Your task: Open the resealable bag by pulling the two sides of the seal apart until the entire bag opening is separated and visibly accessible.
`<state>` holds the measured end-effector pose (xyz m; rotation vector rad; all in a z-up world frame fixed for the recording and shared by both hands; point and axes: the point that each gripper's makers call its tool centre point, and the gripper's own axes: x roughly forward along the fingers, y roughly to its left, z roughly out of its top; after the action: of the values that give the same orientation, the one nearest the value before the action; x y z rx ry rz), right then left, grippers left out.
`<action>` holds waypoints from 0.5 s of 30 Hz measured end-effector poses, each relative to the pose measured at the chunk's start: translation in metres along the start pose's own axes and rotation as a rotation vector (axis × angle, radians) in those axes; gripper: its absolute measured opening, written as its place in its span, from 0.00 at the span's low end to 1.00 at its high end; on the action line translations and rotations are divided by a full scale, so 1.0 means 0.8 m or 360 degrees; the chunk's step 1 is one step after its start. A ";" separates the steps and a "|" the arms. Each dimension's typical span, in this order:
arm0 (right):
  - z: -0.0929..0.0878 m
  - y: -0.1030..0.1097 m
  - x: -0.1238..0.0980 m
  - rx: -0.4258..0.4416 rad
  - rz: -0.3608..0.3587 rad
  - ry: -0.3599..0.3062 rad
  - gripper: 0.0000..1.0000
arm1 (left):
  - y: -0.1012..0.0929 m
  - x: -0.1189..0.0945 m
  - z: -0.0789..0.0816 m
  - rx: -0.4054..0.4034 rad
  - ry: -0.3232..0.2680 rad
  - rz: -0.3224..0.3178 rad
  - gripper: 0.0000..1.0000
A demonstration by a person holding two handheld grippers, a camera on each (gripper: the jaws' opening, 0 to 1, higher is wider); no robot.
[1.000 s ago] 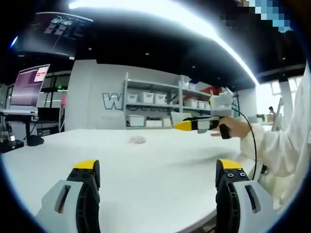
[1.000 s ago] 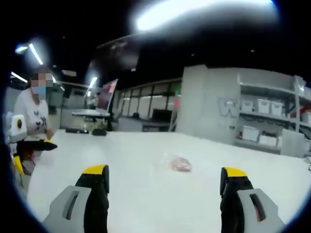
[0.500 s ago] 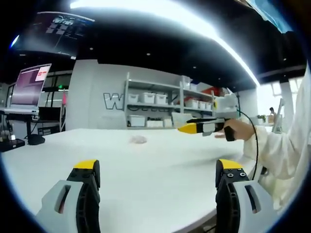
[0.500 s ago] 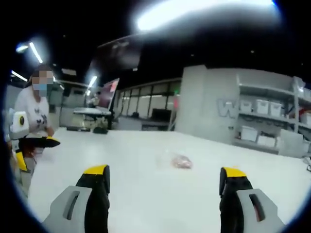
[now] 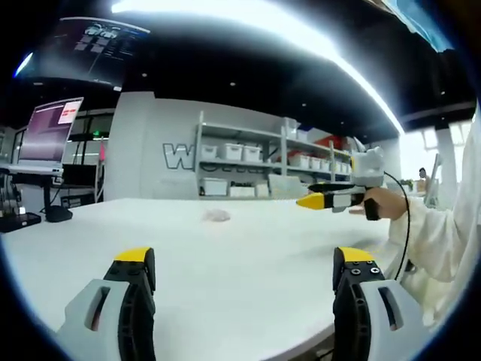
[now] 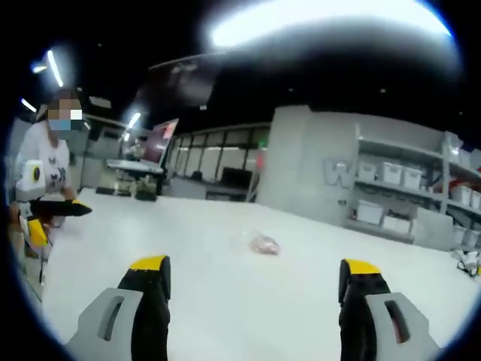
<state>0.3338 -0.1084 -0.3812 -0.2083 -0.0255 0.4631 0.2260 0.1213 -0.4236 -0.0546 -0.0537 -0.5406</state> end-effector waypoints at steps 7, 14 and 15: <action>0.003 0.003 -0.011 -0.0043 -0.0009 0.0001 0.94 | -0.002 0.003 0.000 -0.0003 0.0001 -0.0012 0.97; -0.005 0.000 -0.028 -0.0150 -0.0069 0.0041 0.94 | 0.003 0.004 0.001 -0.0020 -0.0004 0.0001 0.97; -0.007 0.000 -0.031 -0.0163 -0.0077 0.0051 0.94 | 0.004 0.004 0.000 -0.0023 -0.0003 0.0002 0.97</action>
<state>0.3119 -0.1203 -0.3865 -0.3150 -0.0230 0.4104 0.2303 0.1223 -0.4232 -0.0693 -0.0513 -0.5399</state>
